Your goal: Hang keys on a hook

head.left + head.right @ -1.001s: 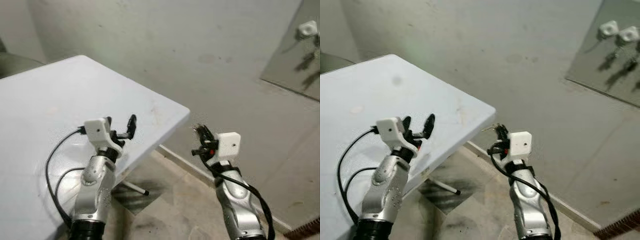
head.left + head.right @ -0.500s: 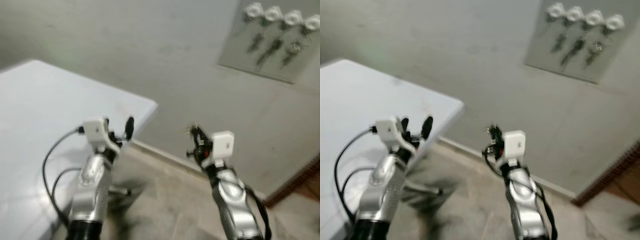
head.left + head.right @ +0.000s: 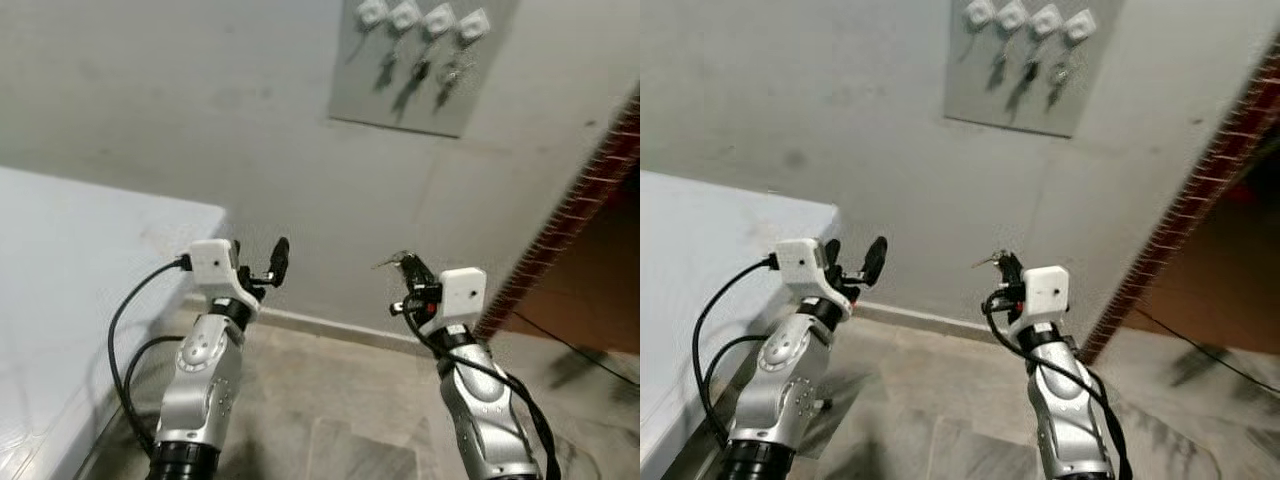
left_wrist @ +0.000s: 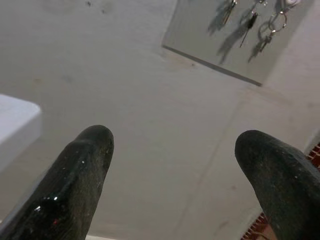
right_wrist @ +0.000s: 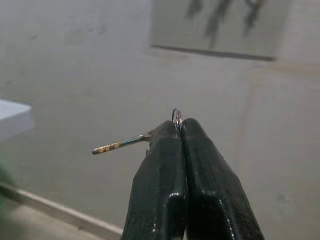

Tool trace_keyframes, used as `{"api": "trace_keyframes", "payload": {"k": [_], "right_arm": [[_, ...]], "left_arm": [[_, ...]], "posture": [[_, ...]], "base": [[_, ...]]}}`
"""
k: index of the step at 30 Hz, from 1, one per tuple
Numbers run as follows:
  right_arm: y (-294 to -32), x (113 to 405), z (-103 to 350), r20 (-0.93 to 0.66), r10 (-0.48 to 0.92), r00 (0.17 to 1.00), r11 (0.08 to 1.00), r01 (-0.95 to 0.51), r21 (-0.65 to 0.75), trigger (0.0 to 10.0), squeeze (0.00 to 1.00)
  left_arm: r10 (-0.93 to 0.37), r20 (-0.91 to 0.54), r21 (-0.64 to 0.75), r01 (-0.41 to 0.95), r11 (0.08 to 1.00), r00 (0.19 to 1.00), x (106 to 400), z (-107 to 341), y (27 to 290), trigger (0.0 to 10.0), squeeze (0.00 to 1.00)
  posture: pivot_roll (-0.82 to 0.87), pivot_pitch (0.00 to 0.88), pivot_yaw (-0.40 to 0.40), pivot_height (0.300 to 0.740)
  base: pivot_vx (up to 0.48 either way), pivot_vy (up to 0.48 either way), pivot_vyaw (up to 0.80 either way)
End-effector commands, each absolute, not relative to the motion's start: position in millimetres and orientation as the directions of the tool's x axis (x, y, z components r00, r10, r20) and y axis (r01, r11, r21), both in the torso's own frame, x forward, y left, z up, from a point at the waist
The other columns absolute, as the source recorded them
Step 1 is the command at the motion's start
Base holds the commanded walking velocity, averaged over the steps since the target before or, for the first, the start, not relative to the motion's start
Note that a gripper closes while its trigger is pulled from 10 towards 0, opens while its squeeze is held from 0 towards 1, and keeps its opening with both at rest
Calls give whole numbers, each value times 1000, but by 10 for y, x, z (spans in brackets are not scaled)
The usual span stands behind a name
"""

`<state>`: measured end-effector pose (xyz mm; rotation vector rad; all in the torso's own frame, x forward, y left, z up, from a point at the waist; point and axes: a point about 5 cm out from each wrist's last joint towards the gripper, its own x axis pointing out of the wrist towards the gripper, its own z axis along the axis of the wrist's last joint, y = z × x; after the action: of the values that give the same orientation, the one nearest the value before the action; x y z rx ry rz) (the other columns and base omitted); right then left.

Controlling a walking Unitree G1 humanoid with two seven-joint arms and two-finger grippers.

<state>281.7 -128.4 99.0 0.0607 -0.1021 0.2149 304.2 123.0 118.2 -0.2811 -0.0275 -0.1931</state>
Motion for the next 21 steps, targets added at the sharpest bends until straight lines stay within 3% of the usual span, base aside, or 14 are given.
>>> {"api": "trace_keyframes", "payload": {"k": [1, 21], "right_arm": [[-1273, 2846, 1081, 144, 199, 969, 978, -206, 38, 10000, 0], [-1360, 2828, 1075, 141, 145, 979, 985, -155, 68, 10000, 0]], "left_arm": [[-180, 42, -269, 185, 945, 983, 3035, 1168, 1243, 10000, 0], [-217, 27, -273, 216, 938, 976, 2982, 1152, 1265, 10000, 0]], "posture": [[5, 0, -34, 736], [6, 0, -31, 736]], "base": [[0, 0, 0], [0, 0, 0]]}}
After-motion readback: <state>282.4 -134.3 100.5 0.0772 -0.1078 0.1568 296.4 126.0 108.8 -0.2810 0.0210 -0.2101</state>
